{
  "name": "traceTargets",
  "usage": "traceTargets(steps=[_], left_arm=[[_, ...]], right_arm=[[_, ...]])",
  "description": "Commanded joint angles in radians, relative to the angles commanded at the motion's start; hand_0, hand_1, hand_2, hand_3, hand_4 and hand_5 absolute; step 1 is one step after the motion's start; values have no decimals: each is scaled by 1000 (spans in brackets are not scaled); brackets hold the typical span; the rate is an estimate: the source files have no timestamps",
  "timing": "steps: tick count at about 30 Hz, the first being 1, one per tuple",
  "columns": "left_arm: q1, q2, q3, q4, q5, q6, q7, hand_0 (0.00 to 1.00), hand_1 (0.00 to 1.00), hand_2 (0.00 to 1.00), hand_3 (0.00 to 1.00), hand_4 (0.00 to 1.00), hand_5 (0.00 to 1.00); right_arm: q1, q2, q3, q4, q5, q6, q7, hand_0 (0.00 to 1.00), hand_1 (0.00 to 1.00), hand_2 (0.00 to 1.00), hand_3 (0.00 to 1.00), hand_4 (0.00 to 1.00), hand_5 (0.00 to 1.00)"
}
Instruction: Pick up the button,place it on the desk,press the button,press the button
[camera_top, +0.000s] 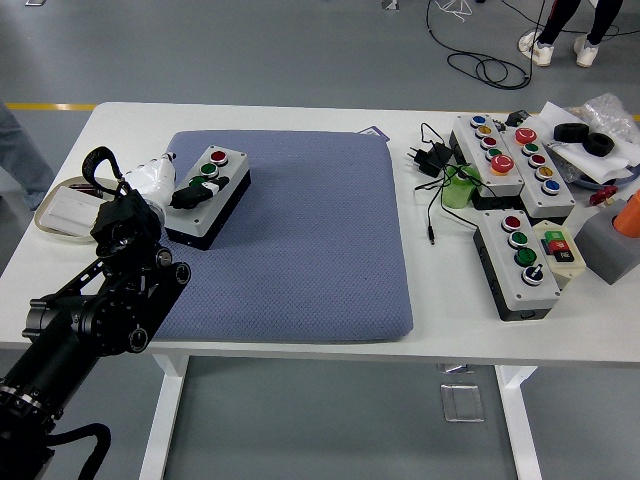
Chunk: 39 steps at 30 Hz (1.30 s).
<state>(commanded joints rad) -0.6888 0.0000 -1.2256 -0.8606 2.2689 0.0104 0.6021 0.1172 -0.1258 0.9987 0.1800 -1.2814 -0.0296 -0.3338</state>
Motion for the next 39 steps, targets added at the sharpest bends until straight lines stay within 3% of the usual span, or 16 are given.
traceTargets(steps=[28, 29, 34, 35, 39], left_arm=[[-14, 0, 24, 72, 0, -25, -16, 901, 998, 998, 998, 998, 926], [-16, 0, 23, 76, 0, -27, -16, 896, 998, 998, 998, 998, 866], [-20, 0, 23, 89, 0, -43, -21, 896, 998, 998, 998, 998, 866], [-20, 0, 26, 88, 0, -46, -22, 842, 990, 998, 998, 998, 713], [-21, 0, 40, 82, 0, -60, -23, 842, 990, 998, 998, 998, 713]], right_arm=[[5, 1, 0, 0, -4, 1, 0, 645, 638, 669, 583, 381, 240], [5, 1, 0, 0, -5, 1, -1, 645, 637, 669, 584, 380, 239], [5, 1, -2, 0, -5, 1, 0, 645, 637, 669, 584, 380, 239], [5, 1, -2, 0, -4, 1, 0, 645, 638, 669, 584, 381, 239], [6, 0, -1, 0, -6, 1, 0, 645, 638, 669, 584, 381, 239]])
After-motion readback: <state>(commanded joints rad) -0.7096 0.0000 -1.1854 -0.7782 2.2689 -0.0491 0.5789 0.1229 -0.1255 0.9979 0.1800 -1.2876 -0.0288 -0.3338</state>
